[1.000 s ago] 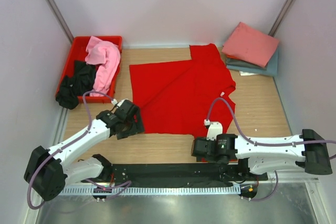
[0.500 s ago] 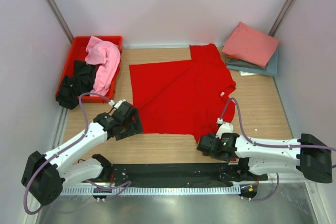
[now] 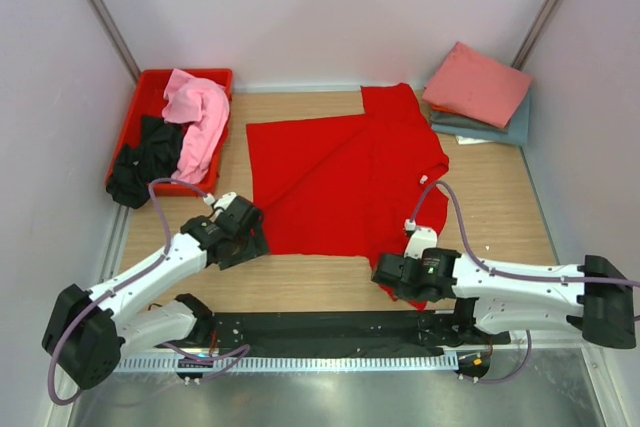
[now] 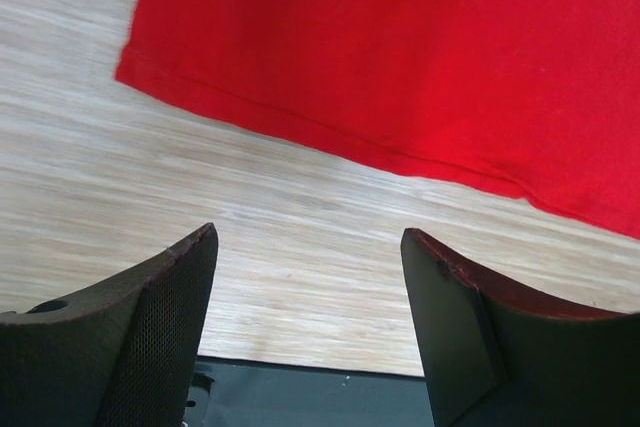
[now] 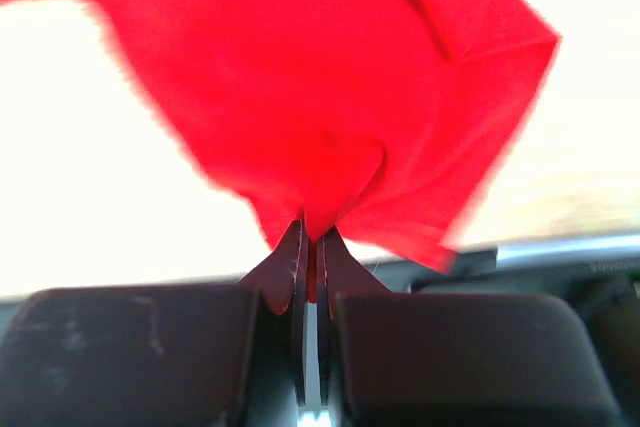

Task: Fold and stack the t-shirts
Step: Fold the tshirt

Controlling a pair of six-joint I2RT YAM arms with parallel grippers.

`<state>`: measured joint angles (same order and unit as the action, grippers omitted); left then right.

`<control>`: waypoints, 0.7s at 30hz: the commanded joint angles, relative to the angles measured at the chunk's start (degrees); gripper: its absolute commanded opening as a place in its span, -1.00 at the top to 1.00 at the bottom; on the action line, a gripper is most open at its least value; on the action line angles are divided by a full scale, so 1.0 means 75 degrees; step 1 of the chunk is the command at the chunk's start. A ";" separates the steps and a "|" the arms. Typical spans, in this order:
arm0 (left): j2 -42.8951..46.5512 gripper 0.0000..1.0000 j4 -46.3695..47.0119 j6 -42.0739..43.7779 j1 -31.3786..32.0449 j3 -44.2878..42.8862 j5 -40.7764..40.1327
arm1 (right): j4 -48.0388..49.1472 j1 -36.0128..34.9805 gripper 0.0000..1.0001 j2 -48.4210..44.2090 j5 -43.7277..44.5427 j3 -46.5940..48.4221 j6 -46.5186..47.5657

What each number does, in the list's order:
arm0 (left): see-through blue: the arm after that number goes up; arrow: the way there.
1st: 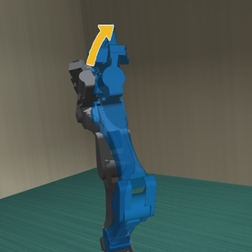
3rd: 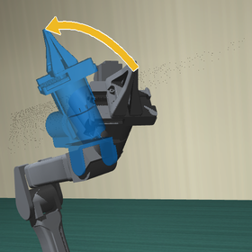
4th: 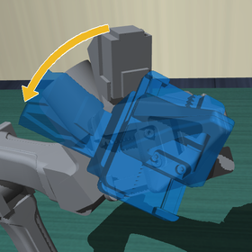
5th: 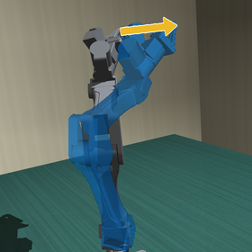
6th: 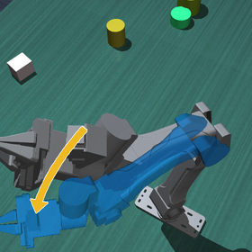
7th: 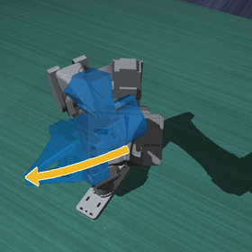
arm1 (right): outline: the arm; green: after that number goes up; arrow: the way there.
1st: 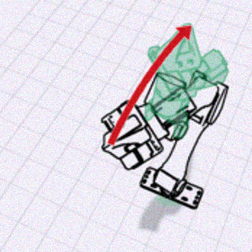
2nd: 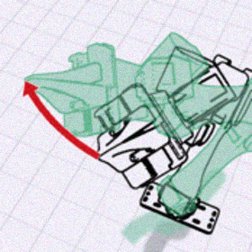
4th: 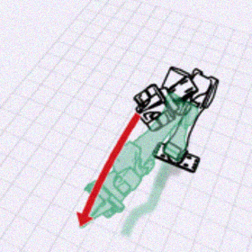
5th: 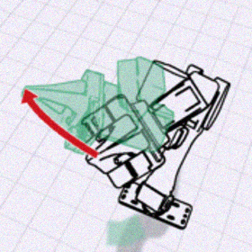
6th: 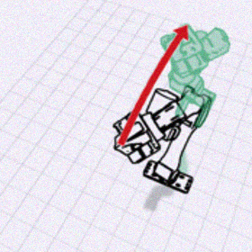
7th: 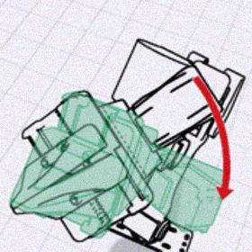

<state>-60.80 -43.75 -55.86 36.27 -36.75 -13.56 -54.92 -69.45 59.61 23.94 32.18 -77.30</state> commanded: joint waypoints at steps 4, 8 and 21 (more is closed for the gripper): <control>0.0500 -0.49 -0.0203 -0.0697 -0.0172 0.0271 -0.1063 | -0.2017 -0.0525 0.98 -0.0553 0.0487 0.1802 -0.0486; 0.0571 -0.48 0.0055 -0.0546 -0.0617 0.0459 -0.0981 | -0.2181 -0.0677 0.97 -0.0765 0.0358 0.1920 -0.0627; -0.0530 -0.29 0.1389 -0.0428 -0.1133 0.0916 -0.1344 | -0.4092 -0.2060 0.98 -0.1362 0.0405 0.2084 -0.2397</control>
<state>-63.09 -38.74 -59.16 28.05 -30.28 -19.99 -75.29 -84.40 51.05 25.19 46.72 -90.78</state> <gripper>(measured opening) 0.665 0.053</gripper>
